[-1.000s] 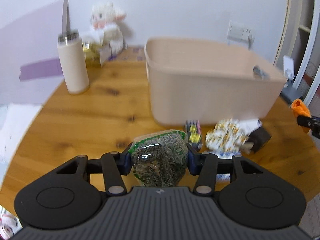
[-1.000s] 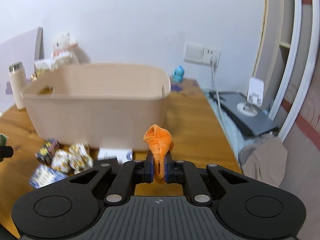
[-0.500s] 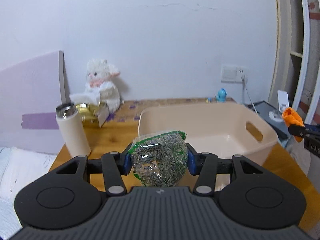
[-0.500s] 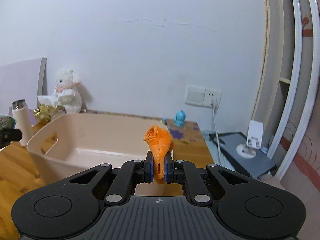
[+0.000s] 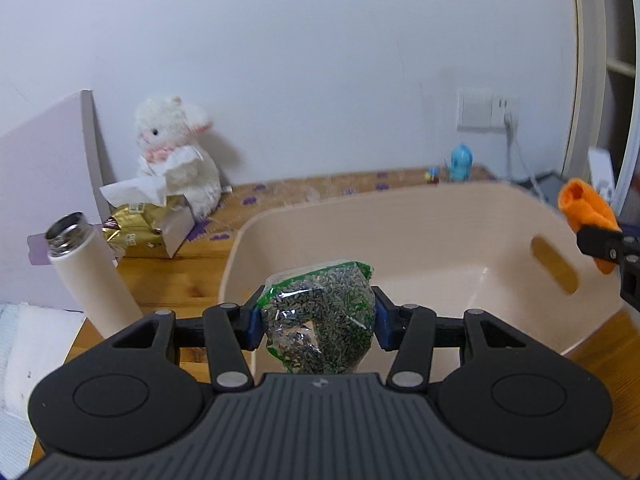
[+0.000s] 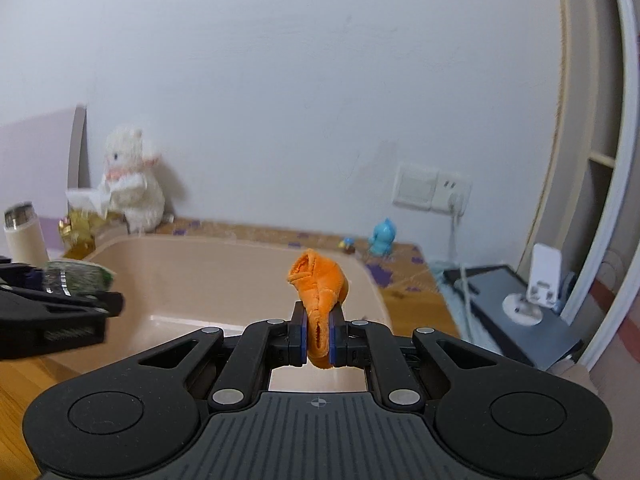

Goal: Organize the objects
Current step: 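Carry both items over the basket and open both tools to drop them, then grasp the dark star box with left tool while right tool grasps black cube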

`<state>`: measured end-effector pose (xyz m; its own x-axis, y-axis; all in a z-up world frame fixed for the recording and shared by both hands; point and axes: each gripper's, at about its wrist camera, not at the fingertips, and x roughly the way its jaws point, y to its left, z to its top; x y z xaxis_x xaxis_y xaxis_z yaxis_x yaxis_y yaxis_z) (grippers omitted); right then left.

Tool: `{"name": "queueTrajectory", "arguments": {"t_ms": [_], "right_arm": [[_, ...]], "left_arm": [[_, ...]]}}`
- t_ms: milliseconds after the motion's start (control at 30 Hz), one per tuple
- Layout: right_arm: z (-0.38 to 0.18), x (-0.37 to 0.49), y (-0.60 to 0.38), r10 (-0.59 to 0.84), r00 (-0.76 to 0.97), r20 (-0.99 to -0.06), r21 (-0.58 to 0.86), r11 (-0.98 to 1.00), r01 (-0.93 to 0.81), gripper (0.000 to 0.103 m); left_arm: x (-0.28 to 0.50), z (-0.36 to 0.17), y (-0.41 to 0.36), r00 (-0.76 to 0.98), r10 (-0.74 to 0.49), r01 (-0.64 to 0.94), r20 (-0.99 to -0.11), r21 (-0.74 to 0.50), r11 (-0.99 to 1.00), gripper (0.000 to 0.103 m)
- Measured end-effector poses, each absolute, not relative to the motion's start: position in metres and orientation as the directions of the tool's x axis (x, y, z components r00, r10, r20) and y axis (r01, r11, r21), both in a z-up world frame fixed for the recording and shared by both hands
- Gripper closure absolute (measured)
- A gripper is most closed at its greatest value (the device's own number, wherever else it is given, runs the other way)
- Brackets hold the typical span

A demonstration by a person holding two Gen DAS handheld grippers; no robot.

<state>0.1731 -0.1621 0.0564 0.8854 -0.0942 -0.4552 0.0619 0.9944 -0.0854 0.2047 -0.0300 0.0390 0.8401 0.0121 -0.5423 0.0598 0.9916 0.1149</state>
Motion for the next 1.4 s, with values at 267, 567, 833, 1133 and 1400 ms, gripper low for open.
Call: {"name": "queueTrajectory", "arguments": {"t_ms": [267,567,833,1133,1400], "right_arm": [[0.024,0.201,-0.15,-0.092,0.817,-0.57,-0.12,0.992,0.028,0.093],[0.027,0.195,-0.155,-0.104,0.816,-0.569,-0.114,0.992,0.047,0.046],[0.059,0.159,-0.164,-0.096,0.856,-0.508,-0.076,0.995,0.067,0.026],[0.07,0.115,-0.159,-0.085,0.858,-0.506,-0.079,0.996,0.052,0.011],[0.042,0.091,-0.15,-0.085,0.812,-0.578,-0.115,0.993,0.022,0.008]], "left_arm": [[0.229,0.003,-0.04,0.767,0.004,0.099,-0.641,0.125,0.987,0.049],[0.222,0.016,-0.043,0.751,-0.039,0.126,-0.66,0.086,0.988,0.015],[0.187,0.052,-0.038,0.804,-0.018,0.1,-0.595,0.105,0.989,0.006],[0.142,0.065,-0.017,0.813,-0.015,0.081,-0.581,0.089,0.993,0.006],[0.122,0.041,0.001,0.77,-0.035,0.09,-0.637,0.055,0.994,0.006]]}}
